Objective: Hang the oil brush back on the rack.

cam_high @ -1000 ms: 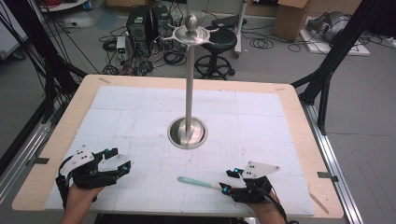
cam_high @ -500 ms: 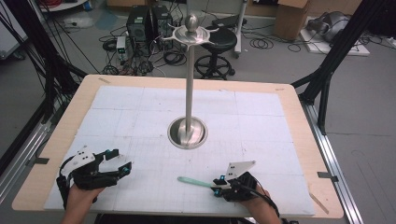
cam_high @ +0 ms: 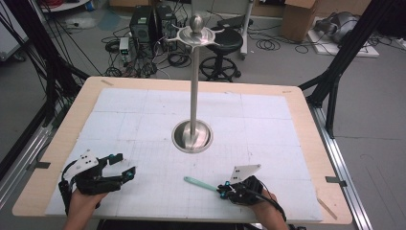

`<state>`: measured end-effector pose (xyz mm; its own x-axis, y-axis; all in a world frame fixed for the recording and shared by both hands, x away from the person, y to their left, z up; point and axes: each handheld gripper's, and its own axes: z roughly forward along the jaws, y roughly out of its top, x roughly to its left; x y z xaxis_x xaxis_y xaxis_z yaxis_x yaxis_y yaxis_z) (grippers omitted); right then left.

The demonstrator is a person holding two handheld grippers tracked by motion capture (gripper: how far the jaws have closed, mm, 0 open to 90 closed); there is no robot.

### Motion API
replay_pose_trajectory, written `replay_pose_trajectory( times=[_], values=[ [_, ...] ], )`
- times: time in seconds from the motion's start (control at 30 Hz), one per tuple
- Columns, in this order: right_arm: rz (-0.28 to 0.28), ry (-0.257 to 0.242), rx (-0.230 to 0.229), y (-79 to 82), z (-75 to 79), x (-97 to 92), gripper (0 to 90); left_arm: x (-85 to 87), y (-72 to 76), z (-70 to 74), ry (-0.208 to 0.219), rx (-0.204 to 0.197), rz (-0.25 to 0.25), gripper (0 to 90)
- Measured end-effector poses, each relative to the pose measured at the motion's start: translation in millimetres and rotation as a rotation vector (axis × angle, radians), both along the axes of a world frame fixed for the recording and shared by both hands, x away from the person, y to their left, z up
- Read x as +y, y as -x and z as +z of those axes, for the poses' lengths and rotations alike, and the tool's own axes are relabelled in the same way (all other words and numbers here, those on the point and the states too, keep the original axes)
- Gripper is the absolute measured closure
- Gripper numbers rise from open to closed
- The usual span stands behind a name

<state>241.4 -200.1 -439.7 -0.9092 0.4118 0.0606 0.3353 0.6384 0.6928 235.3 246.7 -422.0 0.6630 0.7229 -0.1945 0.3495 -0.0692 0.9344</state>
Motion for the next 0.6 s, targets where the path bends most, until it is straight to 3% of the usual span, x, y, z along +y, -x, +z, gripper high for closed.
replay_pose_trajectory(
  times=[0.1,0.27,0.4,0.6],
  values=[
    [-0.01,-0.017,-0.005,1.4,1.3,-0.7,83.1,-0.4,0.2,0.5,0.02,0.006,-0.007,26.4],
    [-0.037,-0.109,-0.038,4.3,10.9,-6.9,83.0,-3.1,0.3,4.4,0.084,0.014,-0.04,31.2],
    [-0.062,-0.172,-0.061,6.6,17.2,-10.5,83.0,-8.7,0.2,9.2,0.127,0.043,-0.067,31.3],
    [-0.079,-0.22,-0.097,7.9,25.9,-8.7,82.9,-20.9,0.4,17.3,0.134,0.067,-0.071,30.0]
  ],
)
